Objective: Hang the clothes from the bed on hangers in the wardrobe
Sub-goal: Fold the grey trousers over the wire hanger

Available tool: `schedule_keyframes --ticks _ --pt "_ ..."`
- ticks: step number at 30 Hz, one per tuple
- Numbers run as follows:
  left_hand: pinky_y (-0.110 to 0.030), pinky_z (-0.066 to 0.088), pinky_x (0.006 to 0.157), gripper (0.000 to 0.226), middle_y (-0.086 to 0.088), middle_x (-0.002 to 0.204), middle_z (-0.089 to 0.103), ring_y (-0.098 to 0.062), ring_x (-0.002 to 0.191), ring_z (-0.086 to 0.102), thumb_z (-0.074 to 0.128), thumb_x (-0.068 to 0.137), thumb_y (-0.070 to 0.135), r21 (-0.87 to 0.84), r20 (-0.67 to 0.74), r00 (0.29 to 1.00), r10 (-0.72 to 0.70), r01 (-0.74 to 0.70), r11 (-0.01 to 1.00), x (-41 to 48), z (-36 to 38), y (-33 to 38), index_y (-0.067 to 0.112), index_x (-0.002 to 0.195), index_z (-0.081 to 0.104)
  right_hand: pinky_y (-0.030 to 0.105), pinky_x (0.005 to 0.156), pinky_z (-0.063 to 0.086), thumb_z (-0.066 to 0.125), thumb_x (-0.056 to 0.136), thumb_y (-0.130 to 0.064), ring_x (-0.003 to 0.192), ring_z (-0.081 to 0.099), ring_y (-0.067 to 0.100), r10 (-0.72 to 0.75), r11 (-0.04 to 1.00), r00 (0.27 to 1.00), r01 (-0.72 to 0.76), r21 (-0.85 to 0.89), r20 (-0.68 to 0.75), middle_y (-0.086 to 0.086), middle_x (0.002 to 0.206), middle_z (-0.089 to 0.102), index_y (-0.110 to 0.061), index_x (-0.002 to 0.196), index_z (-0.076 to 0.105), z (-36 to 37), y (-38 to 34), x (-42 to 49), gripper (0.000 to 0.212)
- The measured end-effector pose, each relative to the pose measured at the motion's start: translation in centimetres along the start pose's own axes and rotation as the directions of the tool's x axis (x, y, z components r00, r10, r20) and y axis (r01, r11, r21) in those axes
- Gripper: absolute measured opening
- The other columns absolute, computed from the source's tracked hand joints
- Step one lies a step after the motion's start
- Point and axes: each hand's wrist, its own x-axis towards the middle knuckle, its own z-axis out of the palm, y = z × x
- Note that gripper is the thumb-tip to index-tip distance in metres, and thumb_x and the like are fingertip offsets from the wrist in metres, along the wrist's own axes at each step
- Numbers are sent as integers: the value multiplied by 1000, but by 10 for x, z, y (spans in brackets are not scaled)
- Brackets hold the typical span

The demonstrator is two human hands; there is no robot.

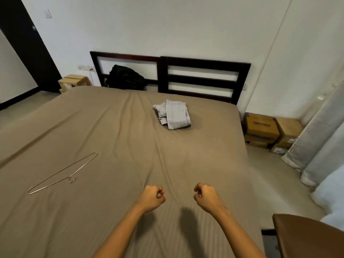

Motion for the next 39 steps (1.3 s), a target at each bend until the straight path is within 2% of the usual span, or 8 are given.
schedule_keyframes --ticks 5,10,12,17,23,28,33,39 --pt "-25 39 66 15 7 62 50 -16 67 56 55 86 18 -22 -7 998 -62 61 998 129 11 -46 20 71 54 27 85 45 52 91 -18 105 57 23 22 1000 999 -22 -10 24 11 122 54 -7 122 52 18 5 140 33" --pt "-22 43 83 26 -6 104 69 -22 102 63 56 85 13 -50 -51 994 -94 92 995 263 49 -104 9 110 63 29 92 43 56 89 -20 113 53 27 31 999 1000 -31 -39 -3 15 127 49 -5 126 48 31 12 284 41" --pt "-24 44 89 27 -5 102 65 -23 103 62 59 86 13 -87 -56 995 -77 72 994 312 66 -120 9 112 62 30 93 42 58 88 -21 114 51 29 46 998 999 -47 -45 -28 16 128 46 -4 126 46 33 18 345 44" --pt "-21 32 67 46 7 84 40 -17 86 46 82 63 20 -138 -73 997 -20 10 990 418 93 -152 33 75 40 33 96 39 61 87 -25 122 45 34 67 996 983 -77 -52 -169 22 132 44 2 130 41 29 32 494 54" --pt "-21 25 65 56 4 89 39 -15 88 41 59 32 55 -107 114 993 -4 16 994 453 96 -171 29 70 26 41 97 40 72 71 -35 123 43 39 150 984 936 -109 142 -319 25 133 41 8 130 36 32 44 608 80" --pt "-20 26 69 57 11 80 33 -17 92 42 76 50 43 -87 124 991 45 -34 996 456 99 -170 27 69 24 38 104 40 83 68 -23 129 41 28 241 818 898 16 575 -369 16 144 35 1 144 11 38 38 648 107" --pt "-21 29 75 60 9 82 33 -24 101 47 82 67 24 -106 34 999 23 -20 994 456 108 -175 28 69 22 38 86 49 70 73 -29 105 60 35 194 889 919 -17 457 -343 16 114 64 -2 113 61 66 4 646 49" --pt "-20 27 63 58 -2 90 42 -16 81 41 86 59 19 -191 -38 999 17 -24 981 450 109 -176 28 68 30 35 73 40 52 82 -16 93 58 35 32 918 929 119 378 -370 21 99 65 -8 93 62 105 -2 553 17"
